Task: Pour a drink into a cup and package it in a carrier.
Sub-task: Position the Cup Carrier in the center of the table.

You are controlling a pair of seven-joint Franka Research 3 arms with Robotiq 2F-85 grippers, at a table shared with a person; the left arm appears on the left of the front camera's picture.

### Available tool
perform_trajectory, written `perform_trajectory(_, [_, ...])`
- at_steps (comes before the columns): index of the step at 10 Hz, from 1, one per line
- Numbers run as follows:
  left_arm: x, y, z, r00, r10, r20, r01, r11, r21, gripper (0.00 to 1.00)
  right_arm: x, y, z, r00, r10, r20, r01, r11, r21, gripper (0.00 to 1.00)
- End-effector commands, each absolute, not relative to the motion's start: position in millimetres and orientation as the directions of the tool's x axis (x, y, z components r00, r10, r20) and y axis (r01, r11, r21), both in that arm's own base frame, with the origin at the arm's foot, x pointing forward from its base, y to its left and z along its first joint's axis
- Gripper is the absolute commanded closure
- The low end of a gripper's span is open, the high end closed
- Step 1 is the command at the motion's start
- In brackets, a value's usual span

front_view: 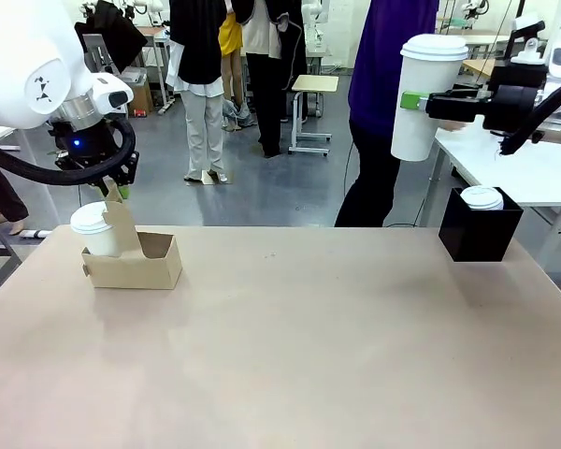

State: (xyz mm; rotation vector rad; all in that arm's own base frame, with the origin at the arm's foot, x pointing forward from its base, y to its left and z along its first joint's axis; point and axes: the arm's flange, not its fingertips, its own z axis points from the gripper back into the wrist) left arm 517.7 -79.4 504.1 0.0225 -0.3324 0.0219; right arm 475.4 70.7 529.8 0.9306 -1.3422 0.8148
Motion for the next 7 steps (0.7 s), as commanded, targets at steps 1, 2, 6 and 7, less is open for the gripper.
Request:
perform_trajectory(1, [519.3,-81.7,501.6,0.946,0.045,0.321,-0.062,0.997,0.043,1.0,476.4,71.9,533.4,0.056,-0.036,0.998,-0.904,0.422,0.066,0.2])
perform_trajectory(2, [519.7,-82.4,500.5,0.947,0.045,0.318,-0.061,0.997,0.043,1.0,476.4,71.9,533.4,0.056,-0.036,0.998,-0.904,0.422,0.066,0.2])
perform_trajectory(6, [519.3,-79.7,499.8,0.947,0.028,0.321,-0.04,0.999,0.029,1.0,476.4,71.9,533.4,0.056,-0.036,0.998,-0.904,0.422,0.066,0.2])
perform_trajectory(7, [519.3,-79.7,499.8,0.947,0.028,0.321,-0.04,0.999,0.029,1.0,476.4,71.9,533.4,0.056,-0.036,0.998,-0.904,0.422,0.066,0.2])
